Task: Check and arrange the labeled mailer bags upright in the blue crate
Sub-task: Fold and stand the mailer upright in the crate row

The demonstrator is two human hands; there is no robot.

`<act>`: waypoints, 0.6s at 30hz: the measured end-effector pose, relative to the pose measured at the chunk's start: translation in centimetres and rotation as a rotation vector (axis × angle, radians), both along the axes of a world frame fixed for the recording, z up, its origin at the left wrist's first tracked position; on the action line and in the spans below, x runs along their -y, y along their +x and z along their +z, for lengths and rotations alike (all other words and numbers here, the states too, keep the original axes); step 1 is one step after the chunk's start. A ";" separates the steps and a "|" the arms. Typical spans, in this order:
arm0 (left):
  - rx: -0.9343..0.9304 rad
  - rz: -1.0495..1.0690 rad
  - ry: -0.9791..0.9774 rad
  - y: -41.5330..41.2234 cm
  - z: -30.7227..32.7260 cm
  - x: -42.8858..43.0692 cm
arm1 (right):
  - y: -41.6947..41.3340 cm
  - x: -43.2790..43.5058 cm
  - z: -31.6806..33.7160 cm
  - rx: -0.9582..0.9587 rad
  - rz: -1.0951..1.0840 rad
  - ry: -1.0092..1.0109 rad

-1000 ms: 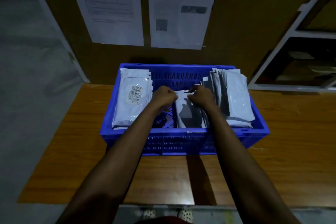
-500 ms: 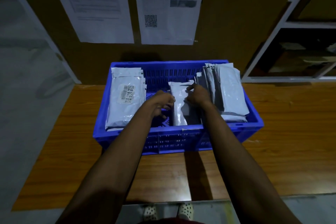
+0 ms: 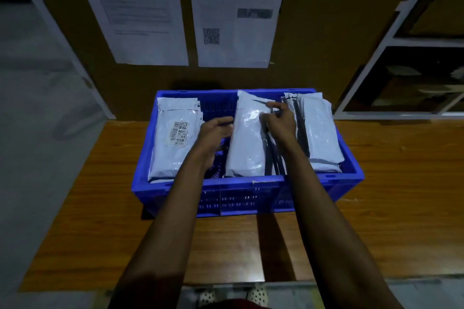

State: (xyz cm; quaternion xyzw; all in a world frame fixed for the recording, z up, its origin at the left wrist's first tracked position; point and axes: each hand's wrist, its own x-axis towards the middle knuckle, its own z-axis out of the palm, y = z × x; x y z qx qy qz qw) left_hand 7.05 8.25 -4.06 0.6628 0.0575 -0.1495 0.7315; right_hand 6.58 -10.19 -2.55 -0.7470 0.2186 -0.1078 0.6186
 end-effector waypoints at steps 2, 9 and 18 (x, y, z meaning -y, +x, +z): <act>0.048 0.049 -0.071 -1.0 0.6 -0.7 | -0.2 0.0 0.7 0.078 -0.062 0.130; -0.044 0.053 -0.138 -5.0 2.4 -2.0 | -2.0 0.7 4.5 0.321 -0.249 0.588; 0.060 0.159 -0.298 -5.4 4.0 -2.7 | -7.1 0.4 6.1 0.283 -0.146 0.640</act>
